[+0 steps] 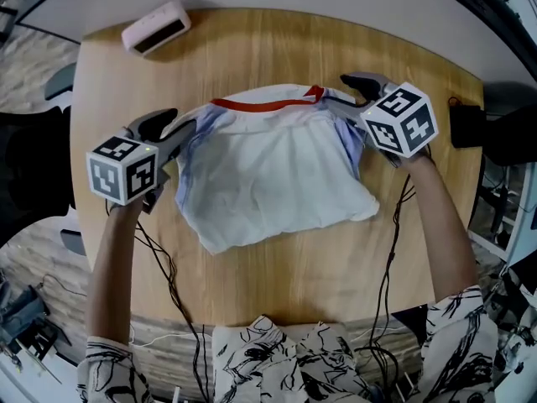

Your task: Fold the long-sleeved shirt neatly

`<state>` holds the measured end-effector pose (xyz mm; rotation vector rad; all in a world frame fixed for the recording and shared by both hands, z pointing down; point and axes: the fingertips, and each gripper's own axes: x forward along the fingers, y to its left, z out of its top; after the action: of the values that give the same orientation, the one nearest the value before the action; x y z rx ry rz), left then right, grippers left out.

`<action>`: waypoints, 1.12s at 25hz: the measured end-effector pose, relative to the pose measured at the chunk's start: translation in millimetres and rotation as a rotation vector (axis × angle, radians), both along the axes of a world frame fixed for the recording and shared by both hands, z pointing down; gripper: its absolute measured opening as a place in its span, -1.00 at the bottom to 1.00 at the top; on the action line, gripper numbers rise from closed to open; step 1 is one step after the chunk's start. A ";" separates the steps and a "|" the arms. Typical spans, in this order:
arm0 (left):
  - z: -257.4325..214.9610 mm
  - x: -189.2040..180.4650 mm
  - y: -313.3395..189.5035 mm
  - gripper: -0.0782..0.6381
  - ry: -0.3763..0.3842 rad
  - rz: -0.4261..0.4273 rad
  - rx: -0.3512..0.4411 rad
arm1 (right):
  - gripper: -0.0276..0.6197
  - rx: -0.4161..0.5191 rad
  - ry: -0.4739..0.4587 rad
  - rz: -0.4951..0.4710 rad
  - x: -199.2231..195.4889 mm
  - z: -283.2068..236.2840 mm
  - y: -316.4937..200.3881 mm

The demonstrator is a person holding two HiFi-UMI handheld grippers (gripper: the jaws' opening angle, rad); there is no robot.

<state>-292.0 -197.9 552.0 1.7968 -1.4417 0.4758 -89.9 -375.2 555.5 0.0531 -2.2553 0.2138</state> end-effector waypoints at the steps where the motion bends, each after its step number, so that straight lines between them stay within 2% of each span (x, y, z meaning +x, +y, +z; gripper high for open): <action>1: -6.2 -5.4 3.6 -0.19 -0.012 -0.016 0.024 | -0.11 -0.006 -0.037 0.013 3.6 -6.4 -3.2; 4: -27.1 -8.6 23.3 -0.19 -0.050 -0.041 0.095 | -0.11 -0.015 -0.139 0.023 16.8 -27.1 -9.0; 8: -48.2 18.1 66.7 -0.18 -0.133 -0.004 0.146 | -0.10 -0.034 -0.179 -0.019 50.2 -48.8 4.9; 11: -56.3 51.4 99.5 -0.18 -0.110 0.024 0.160 | -0.10 -0.118 -0.197 -0.042 80.0 -52.7 40.1; 14: -56.3 78.9 129.4 -0.16 -0.108 0.023 0.140 | -0.06 -0.148 -0.158 -0.051 115.0 -40.7 78.3; 18: -47.9 99.6 169.4 -0.12 -0.082 -0.037 0.109 | 0.03 -0.225 -0.159 0.042 160.3 -28.2 117.5; 22: -27.5 128.8 201.2 -0.10 -0.054 -0.028 0.051 | 0.25 -0.252 -0.119 0.101 196.8 -9.7 152.2; 25: -12.1 152.0 208.5 -0.10 -0.103 0.010 0.009 | 0.27 -0.256 -0.100 0.110 201.1 3.1 175.2; 28: 0.0 166.4 212.1 -0.10 -0.149 -0.019 -0.029 | 0.27 -0.225 -0.078 0.105 197.0 13.3 189.7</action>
<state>-125.6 14.2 552.0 1.7542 -1.5431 0.6298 107.1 -185.5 568.8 0.0448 -2.2938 0.5328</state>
